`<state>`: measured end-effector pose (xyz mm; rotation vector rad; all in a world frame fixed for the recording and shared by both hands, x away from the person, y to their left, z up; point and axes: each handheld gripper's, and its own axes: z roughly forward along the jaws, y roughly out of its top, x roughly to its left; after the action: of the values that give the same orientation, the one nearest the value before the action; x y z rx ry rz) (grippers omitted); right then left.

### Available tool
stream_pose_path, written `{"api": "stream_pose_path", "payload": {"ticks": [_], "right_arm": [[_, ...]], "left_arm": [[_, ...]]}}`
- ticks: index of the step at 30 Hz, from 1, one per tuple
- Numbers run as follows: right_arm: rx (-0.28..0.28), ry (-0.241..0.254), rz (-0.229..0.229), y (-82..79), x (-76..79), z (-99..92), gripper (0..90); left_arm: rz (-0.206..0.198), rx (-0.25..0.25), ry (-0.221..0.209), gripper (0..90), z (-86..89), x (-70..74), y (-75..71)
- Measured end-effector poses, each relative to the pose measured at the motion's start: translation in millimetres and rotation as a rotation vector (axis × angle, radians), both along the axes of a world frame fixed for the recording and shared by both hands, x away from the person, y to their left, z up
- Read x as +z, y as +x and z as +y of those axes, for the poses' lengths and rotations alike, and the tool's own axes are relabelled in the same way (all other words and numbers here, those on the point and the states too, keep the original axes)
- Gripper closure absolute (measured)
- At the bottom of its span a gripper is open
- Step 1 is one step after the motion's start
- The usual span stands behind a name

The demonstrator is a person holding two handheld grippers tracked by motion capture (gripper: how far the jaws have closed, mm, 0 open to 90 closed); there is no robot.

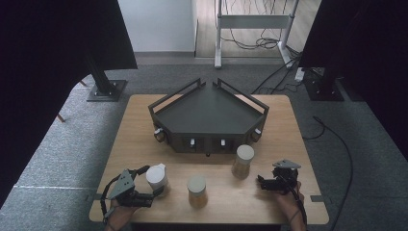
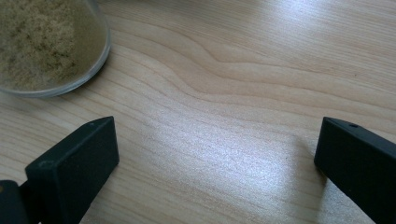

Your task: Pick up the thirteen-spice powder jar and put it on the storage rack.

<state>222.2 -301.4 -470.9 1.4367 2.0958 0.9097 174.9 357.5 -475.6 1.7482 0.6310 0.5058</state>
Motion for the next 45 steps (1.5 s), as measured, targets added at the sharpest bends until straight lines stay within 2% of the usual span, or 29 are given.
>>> {"api": "stream_pose_path", "payload": {"ticks": [12, 15, 16, 20, 29, 35, 41, 45], "right_arm": [[0.000, 0.000, 0.000, 0.0, 0.0, 0.0, 0.0], [0.000, 0.000, 0.000, 0.0, 0.0, 0.0, 0.0], [0.000, 0.000, 0.000, 0.0, 0.0, 0.0, 0.0], [0.000, 0.000, 0.000, 0.0, 0.0, 0.0, 0.0], [0.000, 0.000, 0.000, 0.0, 0.0, 0.0, 0.0], [0.000, 0.000, 0.000, 0.0, 0.0, 0.0, 0.0], [0.000, 0.000, 0.000, 0.0, 0.0, 0.0, 0.0], [0.000, 0.000, 0.000, 0.0, 0.0, 0.0, 0.0]], "left_arm": [[0.025, 0.019, 0.004, 15.4, -5.7, 0.0, 4.4], [0.032, 0.018, 0.002, 22.7, -4.6, 0.1, 5.0], [0.037, 0.016, -0.003, 29.4, -3.4, 0.2, 5.2], [0.037, 0.030, 0.017, 30.2, -7.0, 4.3, 3.1], [0.045, 0.051, 0.027, 30.6, -11.5, 7.9, 0.9], [0.036, 0.071, 0.044, 30.7, -16.3, 10.6, -2.2], [0.026, 0.068, 0.009, 30.8, -14.3, 13.9, -2.4], [0.029, 0.064, 0.011, 30.8, -15.6, 18.3, -0.8]]}}
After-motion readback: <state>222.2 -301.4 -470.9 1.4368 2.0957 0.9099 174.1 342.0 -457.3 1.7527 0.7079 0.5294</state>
